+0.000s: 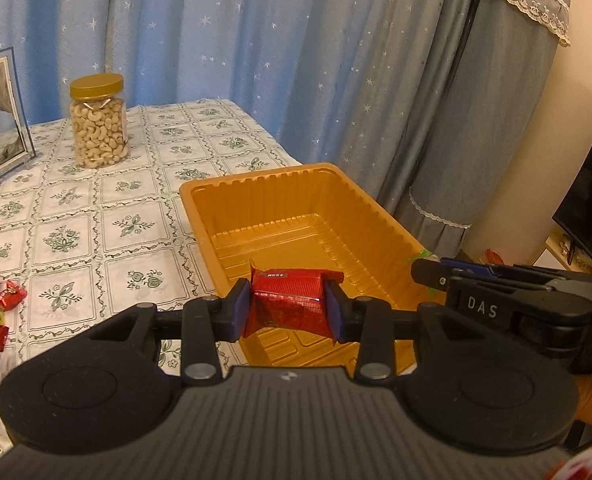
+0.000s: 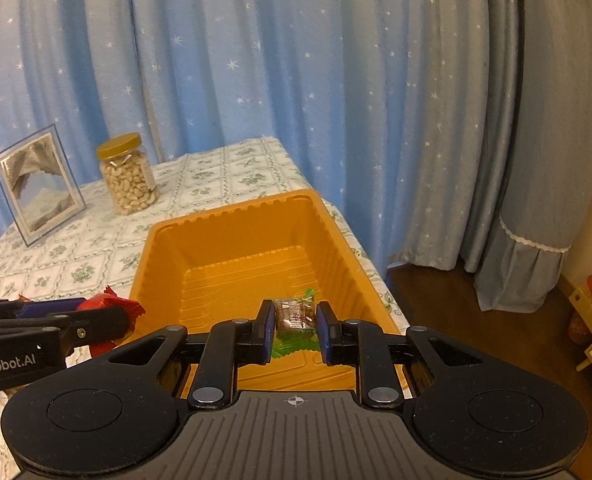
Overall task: Organize snacks
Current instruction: 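Carry the red packet and green candy over the orange tray with both tools, then open both tools to drop the red packet and green candy into the tray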
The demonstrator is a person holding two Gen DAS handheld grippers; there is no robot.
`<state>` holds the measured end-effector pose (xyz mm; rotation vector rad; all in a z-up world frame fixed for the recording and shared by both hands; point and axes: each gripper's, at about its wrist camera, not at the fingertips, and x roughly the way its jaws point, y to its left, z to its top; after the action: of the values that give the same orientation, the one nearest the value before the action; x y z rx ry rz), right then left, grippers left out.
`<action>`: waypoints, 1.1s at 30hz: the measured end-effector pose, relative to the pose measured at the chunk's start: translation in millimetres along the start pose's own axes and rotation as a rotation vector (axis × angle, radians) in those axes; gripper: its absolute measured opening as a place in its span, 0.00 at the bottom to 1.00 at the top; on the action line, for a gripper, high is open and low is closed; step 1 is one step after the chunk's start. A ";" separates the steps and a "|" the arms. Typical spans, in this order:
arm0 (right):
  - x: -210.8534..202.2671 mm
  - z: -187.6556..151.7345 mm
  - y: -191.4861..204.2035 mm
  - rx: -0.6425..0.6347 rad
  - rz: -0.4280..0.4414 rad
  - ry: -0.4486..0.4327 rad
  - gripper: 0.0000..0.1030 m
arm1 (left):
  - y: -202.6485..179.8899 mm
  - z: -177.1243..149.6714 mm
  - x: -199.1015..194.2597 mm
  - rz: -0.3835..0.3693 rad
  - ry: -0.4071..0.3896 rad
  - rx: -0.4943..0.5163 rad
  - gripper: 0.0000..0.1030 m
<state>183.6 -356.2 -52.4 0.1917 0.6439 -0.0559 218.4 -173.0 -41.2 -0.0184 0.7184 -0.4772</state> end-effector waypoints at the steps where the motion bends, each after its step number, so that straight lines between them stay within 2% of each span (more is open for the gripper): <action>1: 1.2 0.2 -1.1 0.002 -0.001 0.002 0.22 | -0.2 -0.1 2.0 -0.002 0.003 0.000 0.35; 6: 4.3 0.7 -5.0 0.018 -0.002 0.007 0.22 | -5.1 -0.8 10.8 -0.017 0.013 0.012 0.39; 8: 4.2 0.4 -5.9 0.022 0.000 0.008 0.22 | -5.3 -2.6 12.8 -0.006 0.008 0.014 0.48; 19: 1.8 -2.8 -7.1 0.045 0.018 0.014 0.22 | 8.2 -23.7 -10.1 0.059 0.005 -0.024 0.48; 26: 0.6 0.7 -6.9 0.059 0.038 0.010 0.22 | 13.3 -30.3 -26.1 0.067 -0.014 -0.056 0.49; 30: 2.4 3.9 -11.9 0.099 0.101 -0.010 0.22 | 14.5 -31.3 -30.4 0.073 -0.015 -0.058 0.50; 31: 2.4 4.7 -13.0 0.103 0.103 -0.012 0.25 | 15.0 -31.3 -31.5 0.078 -0.014 -0.058 0.52; 32: 1.7 5.3 -13.4 0.107 0.094 -0.017 0.40 | 15.1 -31.9 -32.9 0.084 -0.013 -0.059 0.53; 33: 0.1 5.1 -14.5 0.117 0.093 -0.027 0.50 | 15.5 -32.2 -34.3 0.088 -0.013 -0.060 0.53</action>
<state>185.1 -371.5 -50.8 0.3326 0.6041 -0.0066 182.0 -139.9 -46.8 -0.0455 0.7178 -0.3707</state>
